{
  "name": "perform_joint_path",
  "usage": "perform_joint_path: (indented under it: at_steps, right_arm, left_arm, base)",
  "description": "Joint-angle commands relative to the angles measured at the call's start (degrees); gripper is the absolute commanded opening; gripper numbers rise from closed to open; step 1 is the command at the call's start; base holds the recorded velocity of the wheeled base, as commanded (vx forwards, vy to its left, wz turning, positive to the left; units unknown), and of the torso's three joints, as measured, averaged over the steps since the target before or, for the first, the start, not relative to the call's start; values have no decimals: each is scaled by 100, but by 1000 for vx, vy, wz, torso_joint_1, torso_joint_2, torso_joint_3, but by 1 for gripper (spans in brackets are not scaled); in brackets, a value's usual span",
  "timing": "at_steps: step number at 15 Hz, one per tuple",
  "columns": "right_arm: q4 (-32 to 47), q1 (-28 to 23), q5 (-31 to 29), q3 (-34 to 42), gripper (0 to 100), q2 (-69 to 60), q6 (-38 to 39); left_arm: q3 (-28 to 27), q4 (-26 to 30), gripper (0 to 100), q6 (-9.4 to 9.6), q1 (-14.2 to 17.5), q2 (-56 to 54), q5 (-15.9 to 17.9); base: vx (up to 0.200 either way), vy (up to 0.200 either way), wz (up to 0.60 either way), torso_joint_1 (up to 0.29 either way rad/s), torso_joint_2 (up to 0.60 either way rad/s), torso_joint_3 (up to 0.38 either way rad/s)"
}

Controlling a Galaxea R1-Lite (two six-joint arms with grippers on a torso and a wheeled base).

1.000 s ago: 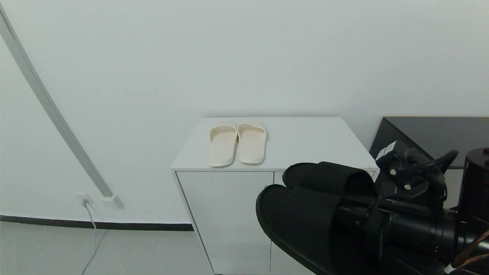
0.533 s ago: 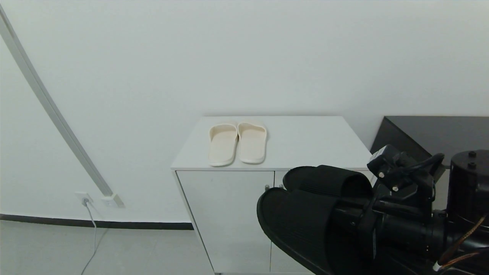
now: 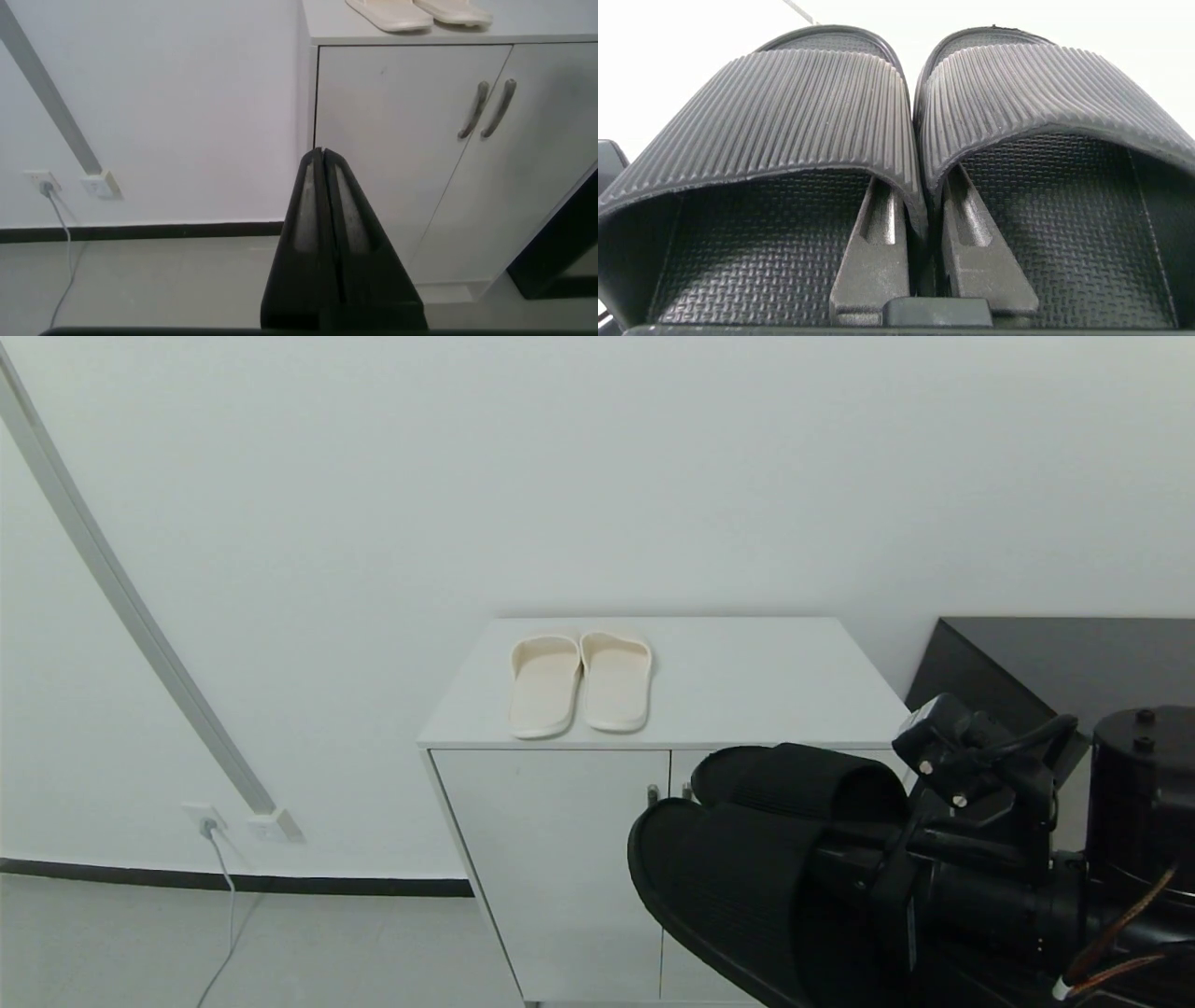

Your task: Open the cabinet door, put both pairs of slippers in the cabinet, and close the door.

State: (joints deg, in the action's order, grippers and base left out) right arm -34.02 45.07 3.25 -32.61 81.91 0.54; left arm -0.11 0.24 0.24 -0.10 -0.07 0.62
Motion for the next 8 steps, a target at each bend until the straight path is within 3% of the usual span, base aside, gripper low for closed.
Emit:
perform_joint_path:
  at_steps: [1,5,6,8]
  right_arm:
    - [1,2,0,0,0,27,8]
    - [10,2,-9,9,0,62,8]
    - [1,2,0,71,0,97,-1]
    - [-96,-7,0,106,0,185,-1]
  left_arm:
    - [2,2,0,11,1,7,8]
    - [2,2,0,11,1,7,8]
    - [2,11,100,11,1,7,8]
    - [2,11,100,11,1,7,8]
  base:
    - [0,0,0,-178,408,227]
    - [0,0,0,-217,514,293]
    - [0,0,0,-232,549,320]
    - [0,0,0,-217,542,317]
